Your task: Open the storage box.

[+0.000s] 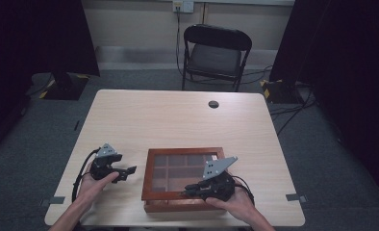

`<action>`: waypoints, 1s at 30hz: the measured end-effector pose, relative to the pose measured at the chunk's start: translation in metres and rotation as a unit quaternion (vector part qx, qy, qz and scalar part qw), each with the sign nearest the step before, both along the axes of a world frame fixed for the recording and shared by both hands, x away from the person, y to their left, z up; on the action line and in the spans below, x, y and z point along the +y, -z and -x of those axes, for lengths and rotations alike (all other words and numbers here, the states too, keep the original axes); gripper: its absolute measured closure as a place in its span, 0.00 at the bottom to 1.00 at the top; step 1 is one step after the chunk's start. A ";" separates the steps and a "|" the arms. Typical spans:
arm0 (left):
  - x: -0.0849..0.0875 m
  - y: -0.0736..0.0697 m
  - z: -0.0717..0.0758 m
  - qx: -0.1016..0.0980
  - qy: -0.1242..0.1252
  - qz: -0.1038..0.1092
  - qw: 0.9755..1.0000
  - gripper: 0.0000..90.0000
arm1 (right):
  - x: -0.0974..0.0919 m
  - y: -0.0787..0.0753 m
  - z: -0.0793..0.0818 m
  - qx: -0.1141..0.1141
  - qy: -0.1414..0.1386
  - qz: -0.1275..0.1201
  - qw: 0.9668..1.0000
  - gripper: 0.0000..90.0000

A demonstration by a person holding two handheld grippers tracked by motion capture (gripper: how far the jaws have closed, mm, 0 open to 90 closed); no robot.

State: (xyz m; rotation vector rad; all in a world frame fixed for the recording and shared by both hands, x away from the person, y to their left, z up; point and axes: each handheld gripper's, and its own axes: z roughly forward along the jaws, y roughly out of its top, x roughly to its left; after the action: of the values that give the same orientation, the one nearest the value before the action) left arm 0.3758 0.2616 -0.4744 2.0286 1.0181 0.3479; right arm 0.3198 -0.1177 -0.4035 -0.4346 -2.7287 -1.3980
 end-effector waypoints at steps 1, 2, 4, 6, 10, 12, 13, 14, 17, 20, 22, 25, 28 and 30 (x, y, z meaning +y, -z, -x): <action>-0.002 -0.001 0.001 0.000 0.006 0.002 1.000 0.20 | 0.000 -0.001 0.000 0.000 0.000 0.001 1.000 0.92; -0.004 -0.001 0.002 0.001 0.010 0.004 1.000 0.20 | 0.000 -0.003 0.000 -0.001 -0.001 0.001 1.000 0.92; -0.007 -0.003 0.004 0.008 0.018 0.018 1.000 0.20 | 0.000 -0.005 -0.002 -0.001 -0.001 -0.001 1.000 0.92; -0.010 -0.004 0.005 0.005 0.023 0.018 1.000 0.20 | 0.000 -0.008 -0.002 -0.003 0.000 0.002 1.000 0.91; -0.017 -0.006 0.009 -0.010 0.037 0.020 0.999 0.20 | 0.000 -0.017 -0.004 -0.009 0.003 -0.002 1.000 0.92; -0.020 -0.008 0.011 -0.020 0.046 0.020 0.999 0.20 | 0.000 -0.022 -0.005 -0.016 0.004 -0.002 1.000 0.92; -0.021 -0.009 0.012 -0.025 0.049 0.018 0.998 0.20 | 0.000 -0.025 -0.006 -0.018 0.005 -0.002 1.000 0.92; -0.023 -0.010 0.013 -0.027 0.051 0.023 0.998 0.20 | 0.000 -0.027 -0.007 -0.019 0.006 -0.002 1.000 0.92; -0.026 -0.012 0.015 -0.037 0.066 0.024 0.997 0.20 | 0.001 -0.032 -0.008 -0.025 0.008 -0.001 1.000 0.92; -0.032 -0.012 0.017 -0.039 0.076 0.029 0.996 0.20 | 0.001 -0.035 -0.009 -0.026 0.009 0.000 1.000 0.92; -0.036 -0.012 0.018 -0.044 0.086 0.025 0.995 0.20 | 0.001 -0.036 -0.010 -0.026 0.009 -0.001 1.000 0.92; -0.042 -0.012 0.019 -0.042 0.097 0.028 0.994 0.20 | 0.001 -0.038 -0.011 -0.025 0.009 -0.001 1.000 0.92; -0.046 -0.013 0.021 -0.052 0.106 0.032 0.993 0.20 | 0.001 -0.039 -0.011 -0.027 0.009 0.003 1.000 0.92; -0.047 -0.014 0.022 -0.056 0.110 0.033 0.992 0.20 | 0.001 -0.039 -0.011 -0.027 0.009 0.002 1.000 0.92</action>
State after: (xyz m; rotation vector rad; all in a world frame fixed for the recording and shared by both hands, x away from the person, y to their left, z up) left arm 0.3539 0.2142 -0.4603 2.0132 0.7212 0.3026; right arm 0.3308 -0.1165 -0.3642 -0.4295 -2.7775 -1.4312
